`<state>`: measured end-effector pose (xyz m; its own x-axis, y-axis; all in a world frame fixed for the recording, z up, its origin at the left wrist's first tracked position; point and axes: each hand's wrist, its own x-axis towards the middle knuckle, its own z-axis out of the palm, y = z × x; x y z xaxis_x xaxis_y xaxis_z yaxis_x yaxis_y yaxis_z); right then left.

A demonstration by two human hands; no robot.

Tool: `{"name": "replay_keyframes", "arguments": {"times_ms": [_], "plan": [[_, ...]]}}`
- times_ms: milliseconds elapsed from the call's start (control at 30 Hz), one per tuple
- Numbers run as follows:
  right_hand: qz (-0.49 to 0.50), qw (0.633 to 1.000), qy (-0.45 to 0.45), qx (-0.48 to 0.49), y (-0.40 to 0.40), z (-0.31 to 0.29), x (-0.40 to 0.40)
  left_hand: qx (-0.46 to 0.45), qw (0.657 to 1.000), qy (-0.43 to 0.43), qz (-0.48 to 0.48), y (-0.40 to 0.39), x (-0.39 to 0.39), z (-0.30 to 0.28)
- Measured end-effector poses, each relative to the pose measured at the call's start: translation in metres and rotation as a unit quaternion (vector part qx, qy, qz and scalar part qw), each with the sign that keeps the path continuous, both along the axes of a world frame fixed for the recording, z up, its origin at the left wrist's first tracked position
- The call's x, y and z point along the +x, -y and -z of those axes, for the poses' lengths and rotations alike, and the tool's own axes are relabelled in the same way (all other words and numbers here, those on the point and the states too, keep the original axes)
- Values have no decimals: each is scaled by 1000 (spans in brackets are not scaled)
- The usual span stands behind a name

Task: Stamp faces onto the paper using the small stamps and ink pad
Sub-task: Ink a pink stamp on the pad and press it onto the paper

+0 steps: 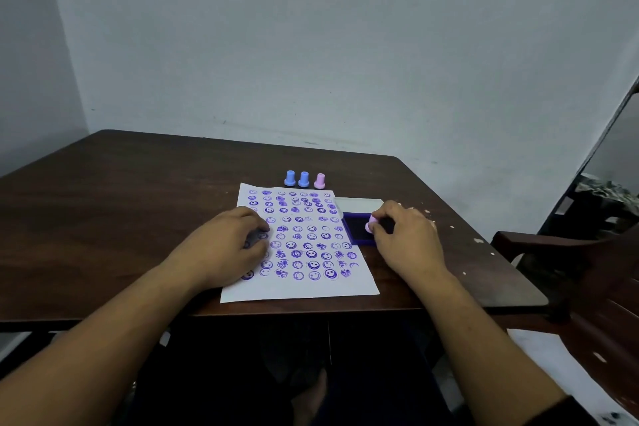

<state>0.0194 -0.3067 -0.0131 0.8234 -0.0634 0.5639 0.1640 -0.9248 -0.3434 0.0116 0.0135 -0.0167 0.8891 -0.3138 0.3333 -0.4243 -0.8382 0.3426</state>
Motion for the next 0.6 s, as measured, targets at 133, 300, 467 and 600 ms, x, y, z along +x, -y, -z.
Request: {"name": "replay_keyframes", "arguments": {"times_ms": [133, 300, 467, 600], "plan": [[-1, 1000, 2, 9, 0, -1, -1, -2, 1000, 0, 0, -1, 1, 1], [-37, 985, 13, 167, 4, -5, -8, 0, 1000, -4, -1, -2, 3, 2], [-130, 945, -1, 301, -4, -3, -35, -7, 1000, -5, -5, -2, 4, 3], [-144, 944, -9, 298, -3, 5, -55, -16, 1000, -3, -8, -2, 4, 3]]}}
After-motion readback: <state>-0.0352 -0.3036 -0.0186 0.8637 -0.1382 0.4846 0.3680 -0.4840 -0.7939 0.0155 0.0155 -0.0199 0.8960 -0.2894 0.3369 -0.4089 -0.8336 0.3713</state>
